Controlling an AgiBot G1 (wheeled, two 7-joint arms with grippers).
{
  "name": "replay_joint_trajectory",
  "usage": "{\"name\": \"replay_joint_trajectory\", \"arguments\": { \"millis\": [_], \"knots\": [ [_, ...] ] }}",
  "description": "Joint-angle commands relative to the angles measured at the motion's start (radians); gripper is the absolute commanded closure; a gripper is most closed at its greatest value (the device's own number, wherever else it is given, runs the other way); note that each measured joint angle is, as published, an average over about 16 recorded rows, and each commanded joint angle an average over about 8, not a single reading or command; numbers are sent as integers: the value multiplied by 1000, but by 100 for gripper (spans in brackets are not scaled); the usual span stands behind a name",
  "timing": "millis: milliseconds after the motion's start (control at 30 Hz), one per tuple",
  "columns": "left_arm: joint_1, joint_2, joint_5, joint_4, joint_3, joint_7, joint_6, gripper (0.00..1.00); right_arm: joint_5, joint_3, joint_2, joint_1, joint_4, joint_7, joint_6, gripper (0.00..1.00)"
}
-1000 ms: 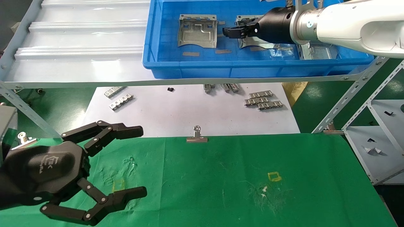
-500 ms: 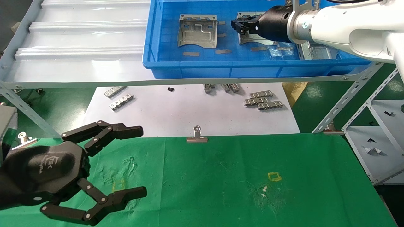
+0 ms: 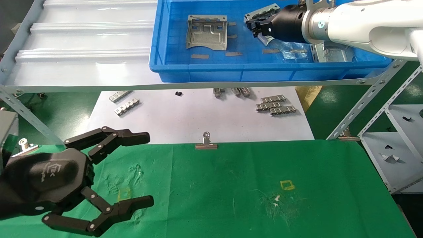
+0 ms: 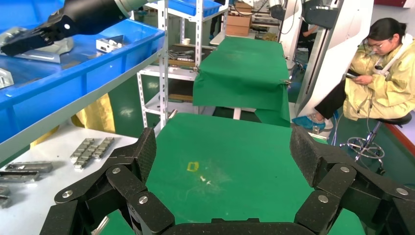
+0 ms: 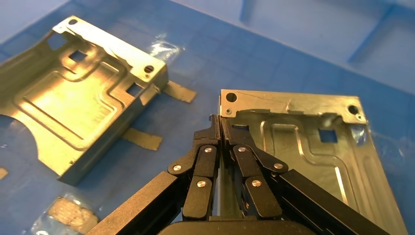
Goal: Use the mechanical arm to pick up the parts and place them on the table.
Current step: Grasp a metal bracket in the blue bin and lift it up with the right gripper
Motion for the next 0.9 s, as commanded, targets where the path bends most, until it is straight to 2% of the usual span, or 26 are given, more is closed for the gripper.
{"name": "replay_joint_trajectory", "arguments": {
  "millis": [33,233,400,700,900],
  "knots": [
    [0,0,0,0,0,0,0,0,-1,-5,1,4,3,-7,-7,100],
    [0,0,0,0,0,0,0,0,9,-5,11,37,0,-32,-56,100],
    [0,0,0,0,0,0,0,0,26,2,30,83,13,-78,-156,100],
    [0,0,0,0,0,0,0,0,52,7,115,160,60,-268,-458,100],
    [0,0,0,0,0,0,0,0,71,5,180,207,92,-403,-715,100]
  ]
}}
